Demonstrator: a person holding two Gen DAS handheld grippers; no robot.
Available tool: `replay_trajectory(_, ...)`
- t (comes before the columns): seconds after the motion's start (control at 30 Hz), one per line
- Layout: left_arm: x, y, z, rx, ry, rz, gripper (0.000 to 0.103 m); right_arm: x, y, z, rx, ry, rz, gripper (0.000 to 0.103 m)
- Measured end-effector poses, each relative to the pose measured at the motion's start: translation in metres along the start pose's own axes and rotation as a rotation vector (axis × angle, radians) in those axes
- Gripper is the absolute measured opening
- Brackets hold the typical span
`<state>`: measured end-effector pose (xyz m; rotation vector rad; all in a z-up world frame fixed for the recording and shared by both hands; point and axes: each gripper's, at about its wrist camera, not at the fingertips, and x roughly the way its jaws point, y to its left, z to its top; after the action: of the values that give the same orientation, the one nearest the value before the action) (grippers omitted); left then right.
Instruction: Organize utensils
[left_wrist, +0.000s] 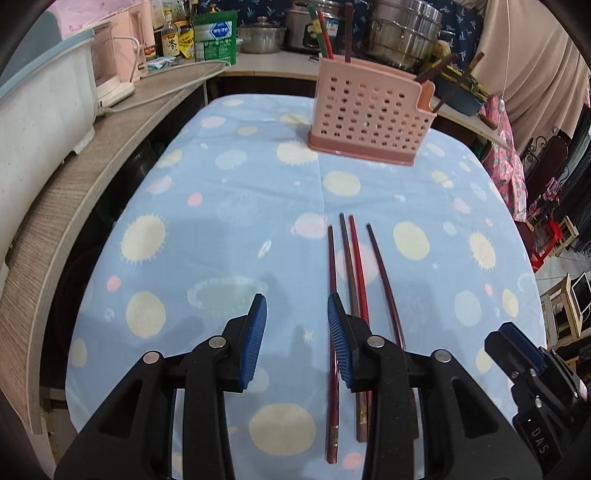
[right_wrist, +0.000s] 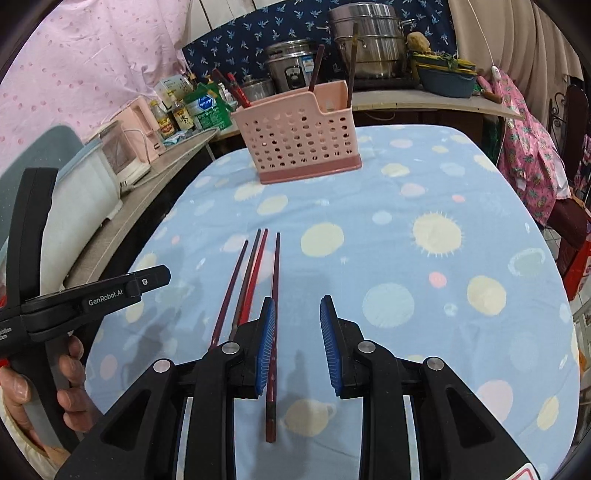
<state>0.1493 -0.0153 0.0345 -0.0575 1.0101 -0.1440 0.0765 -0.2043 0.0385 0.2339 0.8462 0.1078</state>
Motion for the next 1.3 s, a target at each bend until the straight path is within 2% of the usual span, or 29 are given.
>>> replay_trajectory(0.5, 0.016, -0.003, -0.05, 0.04, 0.097, -0.007, 0.033, 0.022, 0.02, -0.06, -0.05, 0.137, 0.011, 0.025)
replay_trajectory(0.67, 0.018, -0.003, -0.058, 0.051, 0.11, -0.01, 0.033, 0.024, 0.024, -0.064, -0.062, 0.145, 0.012, 0.025)
replay_trajectory(0.93, 0.02, -0.009, -0.071, 0.08, 0.134, -0.031, 0.034, 0.029, 0.026, -0.07, -0.084, 0.157, -0.015, 0.02)
replay_trajectory(1.03, 0.02, -0.011, -0.076, 0.088, 0.141, -0.038, 0.036, 0.032, 0.026, -0.072, -0.086, 0.164, -0.025, 0.014)
replay_trajectory(1.3, 0.022, -0.017, -0.084, 0.113, 0.151, -0.04, 0.045, 0.032, 0.022, -0.073, -0.069, 0.16, -0.027, 0.008)
